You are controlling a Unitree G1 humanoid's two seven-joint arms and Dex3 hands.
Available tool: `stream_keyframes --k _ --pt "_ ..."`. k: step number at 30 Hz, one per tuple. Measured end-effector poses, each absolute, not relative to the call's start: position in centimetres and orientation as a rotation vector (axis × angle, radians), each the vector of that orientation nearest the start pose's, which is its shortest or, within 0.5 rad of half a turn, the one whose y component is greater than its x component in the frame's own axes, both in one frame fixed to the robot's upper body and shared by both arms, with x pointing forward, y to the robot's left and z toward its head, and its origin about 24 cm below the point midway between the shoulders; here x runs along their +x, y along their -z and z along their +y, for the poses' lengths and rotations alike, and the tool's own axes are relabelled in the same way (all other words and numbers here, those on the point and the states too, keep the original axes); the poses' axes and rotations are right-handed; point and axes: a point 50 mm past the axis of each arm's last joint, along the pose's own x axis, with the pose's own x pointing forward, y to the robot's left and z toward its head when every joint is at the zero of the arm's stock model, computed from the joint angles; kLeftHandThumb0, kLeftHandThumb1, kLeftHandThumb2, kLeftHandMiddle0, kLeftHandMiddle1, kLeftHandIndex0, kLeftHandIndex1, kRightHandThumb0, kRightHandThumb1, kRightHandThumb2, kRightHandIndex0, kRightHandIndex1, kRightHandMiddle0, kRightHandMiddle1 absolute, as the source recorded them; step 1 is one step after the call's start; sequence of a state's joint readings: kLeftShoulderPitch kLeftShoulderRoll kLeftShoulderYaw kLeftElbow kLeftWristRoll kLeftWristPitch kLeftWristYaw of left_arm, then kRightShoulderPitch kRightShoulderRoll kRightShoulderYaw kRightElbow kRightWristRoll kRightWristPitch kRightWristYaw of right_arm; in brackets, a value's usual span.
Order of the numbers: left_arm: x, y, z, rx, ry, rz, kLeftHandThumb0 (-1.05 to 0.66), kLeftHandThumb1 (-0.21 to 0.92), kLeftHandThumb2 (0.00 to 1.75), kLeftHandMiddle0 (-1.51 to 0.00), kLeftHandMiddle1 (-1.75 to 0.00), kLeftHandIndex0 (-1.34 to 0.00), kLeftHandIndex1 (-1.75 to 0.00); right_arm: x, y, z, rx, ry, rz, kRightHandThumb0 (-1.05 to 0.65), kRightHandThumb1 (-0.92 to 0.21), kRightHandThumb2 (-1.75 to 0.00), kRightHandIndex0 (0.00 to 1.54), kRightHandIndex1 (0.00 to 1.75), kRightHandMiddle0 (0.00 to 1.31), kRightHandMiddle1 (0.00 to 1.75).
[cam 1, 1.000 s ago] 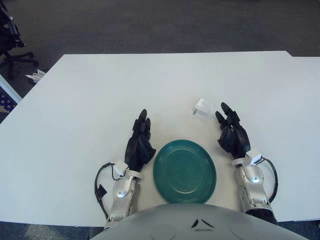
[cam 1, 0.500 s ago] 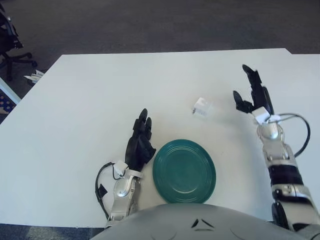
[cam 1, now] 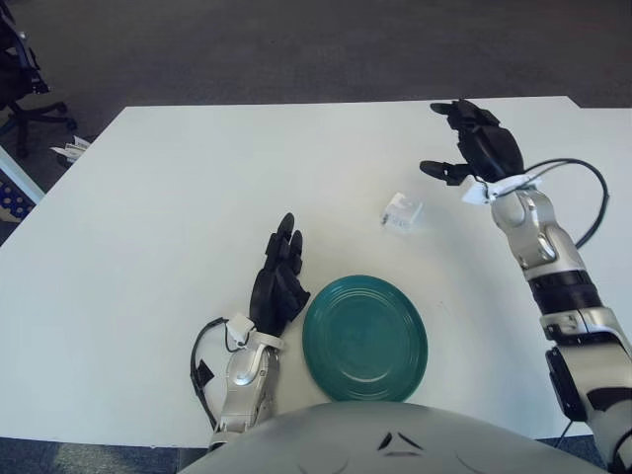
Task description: Put the charger into the plate.
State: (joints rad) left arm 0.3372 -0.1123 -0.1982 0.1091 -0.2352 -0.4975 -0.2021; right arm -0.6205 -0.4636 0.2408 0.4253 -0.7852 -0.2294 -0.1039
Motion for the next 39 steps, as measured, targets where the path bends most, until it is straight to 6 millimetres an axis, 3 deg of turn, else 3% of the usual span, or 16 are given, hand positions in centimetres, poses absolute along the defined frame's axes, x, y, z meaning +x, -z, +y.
stream_keyframes --k 8,22,39 --pt "17.5 -0.3 10.2 -0.374 0.151 -0.107 -1.01 0.92 1.05 -0.02 0.0 0.0 -0.24 36.7 -13.5 -14.3 -1.327 -0.189 -0.422 -1.03 -0.92 -0.61 0.23 0.01 0.0 0.75" --pt "17.6 -0.3 10.1 -0.388 0.186 -0.115 -1.0 0.92 1.1 -0.04 -0.01 0.0 -0.27 36.0 -12.5 -11.7 -1.315 -0.257 -0.453 -0.99 -0.92 -0.63 0.18 0.0 0.0 0.65" --pt "17.6 -0.3 10.0 -0.372 0.172 -0.109 -1.0 0.92 1.13 -0.04 0.0 0.0 -0.29 35.2 -9.9 -11.7 -1.33 -0.296 -0.384 -0.97 -0.92 -0.68 0.17 0.0 0.0 0.61"
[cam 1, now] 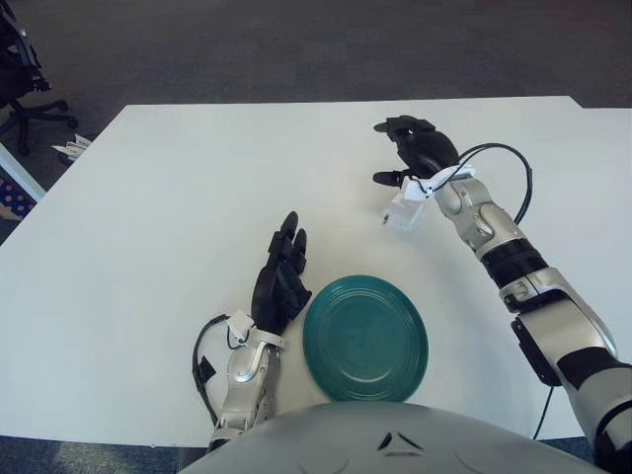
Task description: Put the charger into the plate.
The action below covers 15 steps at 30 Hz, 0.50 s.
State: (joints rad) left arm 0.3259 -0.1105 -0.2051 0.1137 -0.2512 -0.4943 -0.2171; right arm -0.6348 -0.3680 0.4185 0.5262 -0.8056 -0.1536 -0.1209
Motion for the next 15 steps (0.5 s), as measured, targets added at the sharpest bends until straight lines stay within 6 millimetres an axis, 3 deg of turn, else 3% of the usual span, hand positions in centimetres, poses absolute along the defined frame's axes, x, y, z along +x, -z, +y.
stream_keyframes --k 15 --pt "17.6 -0.3 10.0 -0.37 0.174 -0.11 -0.99 0.92 1.12 -0.04 0.0 0.0 -0.28 34.1 -7.9 -12.1 -1.323 -0.307 -0.333 -0.95 -0.92 -0.67 0.18 0.0 0.0 0.61"
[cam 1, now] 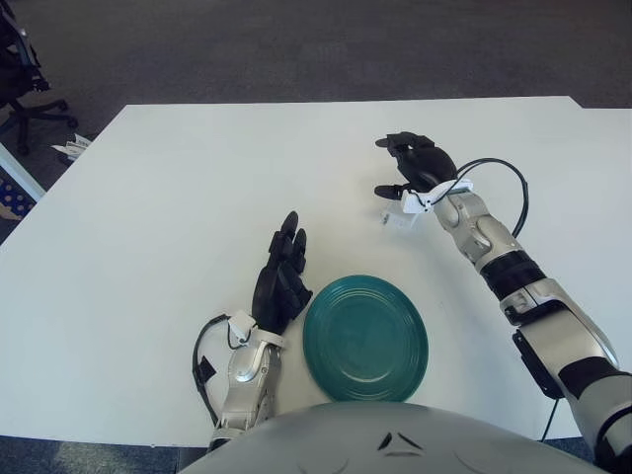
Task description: Put the charger into the plate.
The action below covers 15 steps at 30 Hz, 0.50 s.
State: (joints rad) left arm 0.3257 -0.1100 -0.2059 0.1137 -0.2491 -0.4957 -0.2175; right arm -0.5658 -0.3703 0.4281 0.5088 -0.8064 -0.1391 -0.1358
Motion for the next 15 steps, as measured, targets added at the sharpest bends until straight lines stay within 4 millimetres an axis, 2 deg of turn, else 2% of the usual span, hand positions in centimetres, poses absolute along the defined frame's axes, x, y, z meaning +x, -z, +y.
stream_keyframes --k 15 --pt "17.6 -0.3 10.0 -0.369 0.175 -0.11 -1.0 0.92 1.09 -0.02 0.0 0.0 -0.28 33.8 -5.4 -13.1 -1.338 -0.331 -0.23 -0.97 -0.92 -0.69 0.19 0.01 0.0 0.62"
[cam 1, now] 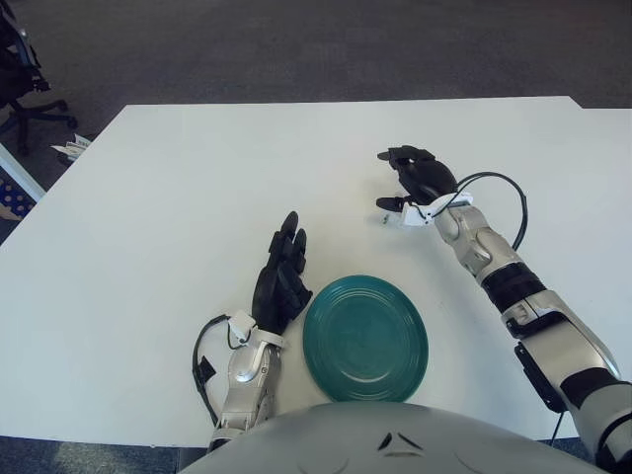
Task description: Put the charger into the plate.
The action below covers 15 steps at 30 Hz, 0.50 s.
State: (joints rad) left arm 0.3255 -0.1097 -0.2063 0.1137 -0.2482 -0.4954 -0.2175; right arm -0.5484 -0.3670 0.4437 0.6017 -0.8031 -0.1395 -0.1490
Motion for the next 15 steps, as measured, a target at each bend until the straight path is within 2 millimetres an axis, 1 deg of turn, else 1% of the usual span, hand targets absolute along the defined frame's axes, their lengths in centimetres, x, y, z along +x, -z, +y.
stream_keyframes --k 4,15 --pt "17.6 -0.3 10.0 -0.367 0.177 -0.107 -1.01 0.92 1.1 -0.02 0.0 0.0 -0.28 33.7 -4.6 -13.5 -1.347 -0.339 -0.197 -0.96 -0.92 -0.7 0.19 0.0 0.0 0.6" --pt "17.7 -0.2 9.9 -0.357 0.162 -0.09 -1.01 0.92 1.1 -0.01 0.0 0.0 -0.28 34.3 -4.1 -13.6 -1.395 -0.351 -0.201 -0.94 -0.92 -0.71 0.15 0.0 0.0 0.5"
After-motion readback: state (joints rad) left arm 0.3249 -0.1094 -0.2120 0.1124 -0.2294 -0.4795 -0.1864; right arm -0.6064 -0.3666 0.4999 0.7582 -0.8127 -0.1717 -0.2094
